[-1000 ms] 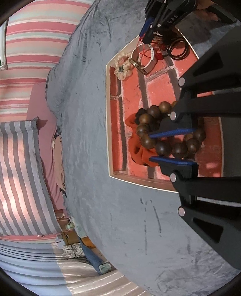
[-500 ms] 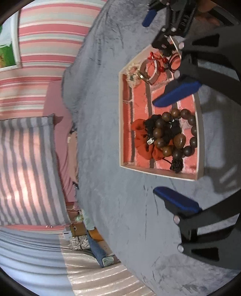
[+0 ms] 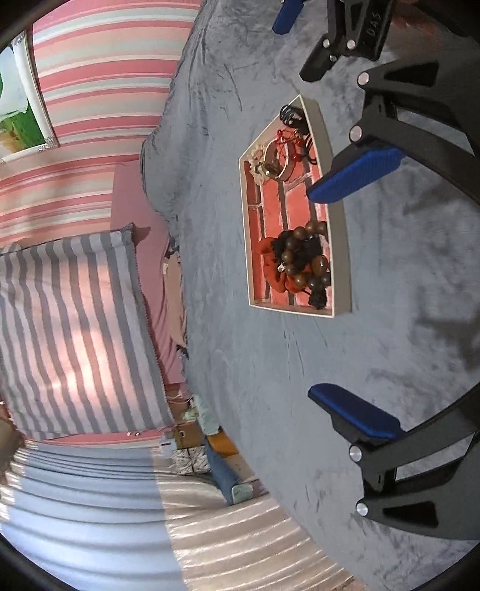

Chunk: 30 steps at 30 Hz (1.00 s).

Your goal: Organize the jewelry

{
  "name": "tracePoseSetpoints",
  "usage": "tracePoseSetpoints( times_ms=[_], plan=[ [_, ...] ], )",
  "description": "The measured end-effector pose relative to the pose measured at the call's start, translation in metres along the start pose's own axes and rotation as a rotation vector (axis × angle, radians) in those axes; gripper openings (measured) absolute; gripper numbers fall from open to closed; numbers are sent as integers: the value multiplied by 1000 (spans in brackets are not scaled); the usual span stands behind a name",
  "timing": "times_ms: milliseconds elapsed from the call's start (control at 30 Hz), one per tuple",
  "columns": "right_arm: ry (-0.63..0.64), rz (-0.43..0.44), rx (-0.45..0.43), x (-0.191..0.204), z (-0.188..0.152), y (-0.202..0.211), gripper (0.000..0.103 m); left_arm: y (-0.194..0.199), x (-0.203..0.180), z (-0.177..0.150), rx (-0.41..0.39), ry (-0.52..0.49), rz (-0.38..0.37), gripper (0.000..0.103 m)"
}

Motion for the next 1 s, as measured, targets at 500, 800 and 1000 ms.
tracePoseSetpoints(
  times_ms=[500,800,1000],
  plan=[
    [-36,24,-65,-2,-30,122,99,109,7,-34,-53,51,6,97],
    [-56,30,-70,-4,-50,136,99,118,10,-61,-69,66,-4,98],
    [-55,-10,-91,-8,-52,138,99,119,14,-62,-75,86,-13,98]
  ],
)
Point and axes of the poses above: each gripper's, at about its wrist camera, not at the fingertips, and y roughly against the way its jaws point, x to its left, z to its top, the point moved 6 cm from there along -y, roughly the way its jaws point, and after that the axes turned 12 degrees about -y, right-handed, at the moved point
